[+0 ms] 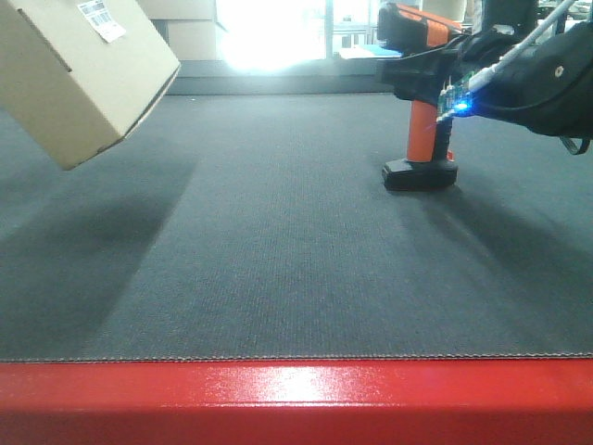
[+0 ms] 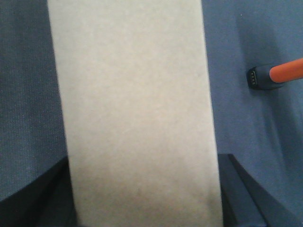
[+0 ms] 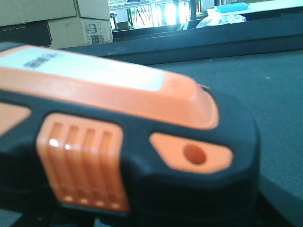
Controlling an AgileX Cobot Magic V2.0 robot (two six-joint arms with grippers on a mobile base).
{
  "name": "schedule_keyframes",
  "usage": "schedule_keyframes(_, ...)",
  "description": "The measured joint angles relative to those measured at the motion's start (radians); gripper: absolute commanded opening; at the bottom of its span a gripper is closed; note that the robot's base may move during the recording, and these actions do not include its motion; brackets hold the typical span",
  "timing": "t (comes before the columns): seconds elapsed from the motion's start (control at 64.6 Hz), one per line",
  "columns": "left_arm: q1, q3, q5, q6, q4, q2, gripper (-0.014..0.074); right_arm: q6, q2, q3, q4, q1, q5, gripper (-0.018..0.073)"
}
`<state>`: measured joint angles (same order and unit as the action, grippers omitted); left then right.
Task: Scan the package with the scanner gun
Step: 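Lower the scanner gun back onto the table with the right gripper, then open the right gripper and withdraw it from the scanner gun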
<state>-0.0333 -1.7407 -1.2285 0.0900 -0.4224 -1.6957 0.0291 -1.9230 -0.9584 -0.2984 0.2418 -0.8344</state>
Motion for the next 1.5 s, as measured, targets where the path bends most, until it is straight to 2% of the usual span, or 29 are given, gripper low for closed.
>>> schedule_keyframes(0.077, 0.000, 0.000, 0.000, 0.000, 0.000, 0.000, -0.0111, 0.000, 0.000, 0.000, 0.001, 0.000, 0.000, 0.0464)
schedule_keyframes(0.17, 0.000, 0.000, 0.000, 0.000, 0.000, 0.000, -0.0111, 0.000, 0.000, 0.000, 0.003, 0.000, 0.006, 0.0493)
schedule_keyframes(0.759, 0.000, 0.000, 0.000, 0.000, -0.002, 0.000, -0.0111, 0.025, 0.006, -0.001, 0.003, 0.000, 0.089, 0.0494)
schedule_keyframes(1.161, 0.000, 0.000, 0.000, 0.000, 0.000, 0.000, -0.0111, 0.034, 0.098, 0.001, 0.003, 0.000, 0.250, 0.0494)
schedule_keyframes(1.502, 0.000, 0.000, 0.000, 0.000, 0.083, 0.000, -0.0111, 0.038, 0.182, 0.111, 0.003, -0.027, 0.275, 0.0494)
